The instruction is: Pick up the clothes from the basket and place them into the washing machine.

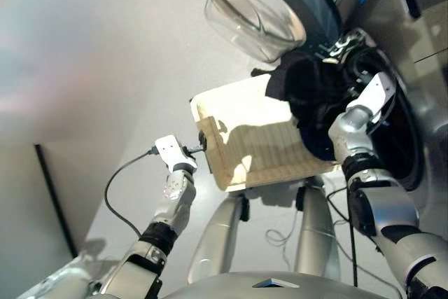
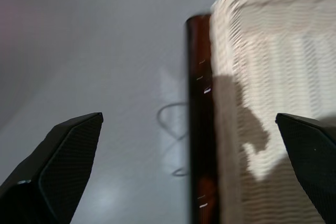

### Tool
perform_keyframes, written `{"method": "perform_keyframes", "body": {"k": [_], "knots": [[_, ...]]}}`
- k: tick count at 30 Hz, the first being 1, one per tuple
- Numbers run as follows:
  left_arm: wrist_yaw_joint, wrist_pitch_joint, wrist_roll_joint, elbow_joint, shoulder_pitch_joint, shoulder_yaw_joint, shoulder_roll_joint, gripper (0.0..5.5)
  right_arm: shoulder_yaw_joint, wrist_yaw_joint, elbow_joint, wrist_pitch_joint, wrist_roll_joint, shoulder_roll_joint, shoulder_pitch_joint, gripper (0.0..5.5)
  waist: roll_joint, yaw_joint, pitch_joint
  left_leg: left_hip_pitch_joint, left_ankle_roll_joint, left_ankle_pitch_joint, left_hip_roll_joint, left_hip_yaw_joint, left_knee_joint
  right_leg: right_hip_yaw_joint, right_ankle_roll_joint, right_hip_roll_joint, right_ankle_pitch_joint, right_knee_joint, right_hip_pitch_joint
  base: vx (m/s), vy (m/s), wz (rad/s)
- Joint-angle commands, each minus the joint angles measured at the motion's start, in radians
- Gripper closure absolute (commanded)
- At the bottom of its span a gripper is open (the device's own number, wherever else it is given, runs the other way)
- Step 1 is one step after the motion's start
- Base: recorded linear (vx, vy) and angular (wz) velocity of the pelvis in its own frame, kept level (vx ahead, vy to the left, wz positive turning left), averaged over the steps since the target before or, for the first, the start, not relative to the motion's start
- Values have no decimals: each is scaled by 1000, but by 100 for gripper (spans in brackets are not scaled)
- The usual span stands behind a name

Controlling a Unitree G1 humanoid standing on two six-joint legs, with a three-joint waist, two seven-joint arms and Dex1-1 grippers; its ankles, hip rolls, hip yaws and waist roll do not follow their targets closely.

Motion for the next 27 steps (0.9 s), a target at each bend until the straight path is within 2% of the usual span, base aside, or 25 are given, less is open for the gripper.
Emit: {"method": "perform_keyframes", "body": {"k": [1,3,7,10,11,12,15,18,21,22,23,27], "knots": [[12,-14,28,10,-43,29,33,0,-49,-110,-11,-83,83,-196,-127,550,41,-26,61,-31,-19,-128,42,0,160,27,75,-23,-74,51,7,0,0,0],[11,-10,28,31,-50,27,24,0,-66,-135,-5,-101,117,-262,-143,550,42,-31,63,-58,-18,-135,45,-1,182,35,74,-27,-83,80,-24,9,6,88],[15,-2,22,61,-56,38,14,0,-138,-198,18,-133,175,-391,-106,550,33,-56,59,-103,-15,-154,47,-9,228,42,73,-31,-102,131,-64,7,1,46],[26,-3,14,53,-42,53,15,0,-204,-255,27,-142,193,-436,-26,550,24,-77,55,-121,-14,-164,44,-9,245,41,70,-33,-110,151,-78,48,-8,6],[31,-4,12,50,-40,59,17,0,-222,-263,36,-141,199,-445,1,550,21,-79,47,-113,-18,-189,44,-21,249,48,77,-28,-136,164,-72,135,-23,4],[33,-5,9,45,-35,64,20,0,-237,-264,45,-138,209,-447,33,550,18,-84,44,-117,-18,-186,43,-22,249,48,77,-29,-134,163,-73,145,-29,32],[43,-4,3,35,-31,72,19,0,-261,-283,44,-145,218,-416,100,550,11,-93,40,-121,-17,-196,44,-26,261,46,74,-27,-141,171,-72,0,0,0],[53,-6,-1,33,-38,69,22,0,-265,-288,9,-164,221,-321,142,550,-2,-99,31,-119,-15,-201,43,-29,267,43,70,-25,-143,171,-61,0,0,0],[59,-12,-6,35,-51,68,24,0,-219,-253,-10,-172,224,-230,126,546,-16,-99,24,-118,-12,-199,43,-29,265,39,67,-21,-135,158,-51,0,0,0],[60,-14,-6,37,-57,67,24,0,-199,-233,-18,-176,225,-199,118,162,-21,-98,23,-115,-11,-199,45,-28,264,38,67,-21,-134,154,-46,0,0,0],[60,-17,-6,45,-64,65,25,0,-178,-184,-25,-185,241,-159,105,0,-25,-97,22,-112,-11,-199,46,-27,264,35,66,-20,-132,152,-40,0,0,0],[59,-23,-5,81,-93,75,22,0,-77,3,-74,-208,299,-18,104,0,-46,-103,33,-93,-15,-195,54,-25,256,26,65,-9,-118,124,-7,-3,-7,-94]]}}
